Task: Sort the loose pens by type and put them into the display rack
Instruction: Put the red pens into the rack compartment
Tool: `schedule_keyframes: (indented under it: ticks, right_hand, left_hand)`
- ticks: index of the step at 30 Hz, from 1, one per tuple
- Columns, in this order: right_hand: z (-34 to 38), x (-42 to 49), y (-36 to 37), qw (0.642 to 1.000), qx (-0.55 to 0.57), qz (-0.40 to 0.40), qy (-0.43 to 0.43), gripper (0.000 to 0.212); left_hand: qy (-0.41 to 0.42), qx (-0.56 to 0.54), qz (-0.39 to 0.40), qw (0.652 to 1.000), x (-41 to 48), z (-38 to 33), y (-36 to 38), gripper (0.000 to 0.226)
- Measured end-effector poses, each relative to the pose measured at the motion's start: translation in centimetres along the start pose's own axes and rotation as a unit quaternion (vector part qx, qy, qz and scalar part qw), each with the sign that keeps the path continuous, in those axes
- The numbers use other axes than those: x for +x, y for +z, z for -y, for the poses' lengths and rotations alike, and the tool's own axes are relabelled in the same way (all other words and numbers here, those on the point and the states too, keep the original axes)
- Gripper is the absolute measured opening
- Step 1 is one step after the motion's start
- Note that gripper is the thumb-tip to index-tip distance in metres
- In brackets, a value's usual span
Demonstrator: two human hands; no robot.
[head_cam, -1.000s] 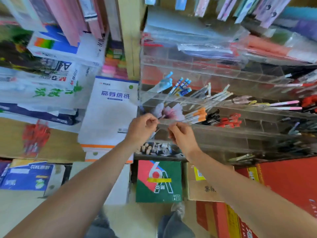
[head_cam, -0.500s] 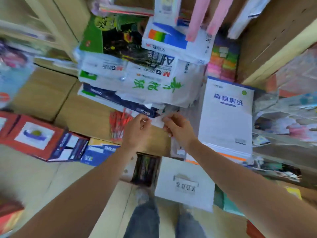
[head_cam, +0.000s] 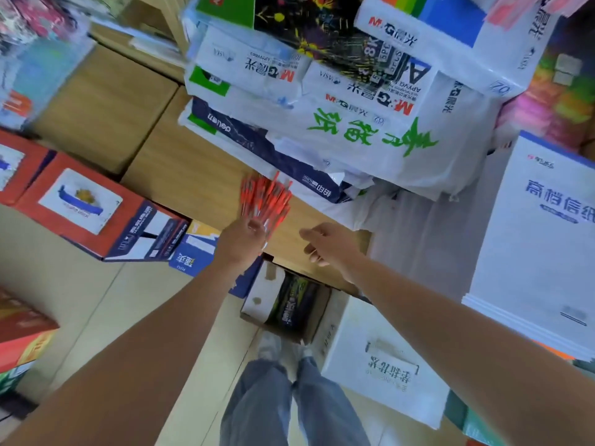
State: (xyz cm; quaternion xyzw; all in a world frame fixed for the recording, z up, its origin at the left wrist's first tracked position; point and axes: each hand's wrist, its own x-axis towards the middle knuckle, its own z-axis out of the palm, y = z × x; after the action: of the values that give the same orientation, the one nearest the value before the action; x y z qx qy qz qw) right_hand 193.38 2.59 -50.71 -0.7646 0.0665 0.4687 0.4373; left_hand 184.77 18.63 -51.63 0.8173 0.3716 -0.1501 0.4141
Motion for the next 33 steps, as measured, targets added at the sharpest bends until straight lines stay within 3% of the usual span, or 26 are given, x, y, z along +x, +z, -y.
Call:
schedule_keyframes:
  ticks: [8,14,18,24,30,33]
  right_hand:
    - [-0.1,5.6,3.7,0.997,0.033,-0.011,0.072,0.035]
    - [-0.8,11.5,7.2,0.989,0.041,-0.084,0.113,0.047]
    - [-1.2,14.9,9.8,0.981,0.019,-0.140,0.134,0.056]
    - [-0.4,17.6,12.2,0.962,-0.010,-0.230,0.149,0.058]
    - [-0.7,18.2,12.8,0.956,0.032,-0.256,0.141,0.049]
    - [-0.8,18.1,13.0,0.953,0.038,-0.265,0.140,0.049]
  left_hand:
    - [-0.035,-0.021,0.003,0.999,5.6,3.3,-0.6,0.028]
    - [-0.041,-0.037,0.048,0.997,11.6,5.2,-0.3,0.039]
    - [-0.051,-0.026,0.057,0.997,15.0,6.6,0.4,0.029]
    - [-0.046,0.012,0.034,0.998,18.1,7.5,1.8,0.057]
    - [-0.058,0.022,0.038,0.997,18.9,7.3,2.2,0.070]
    - [-0.060,0.030,0.031,0.997,19.3,7.3,2.6,0.090]
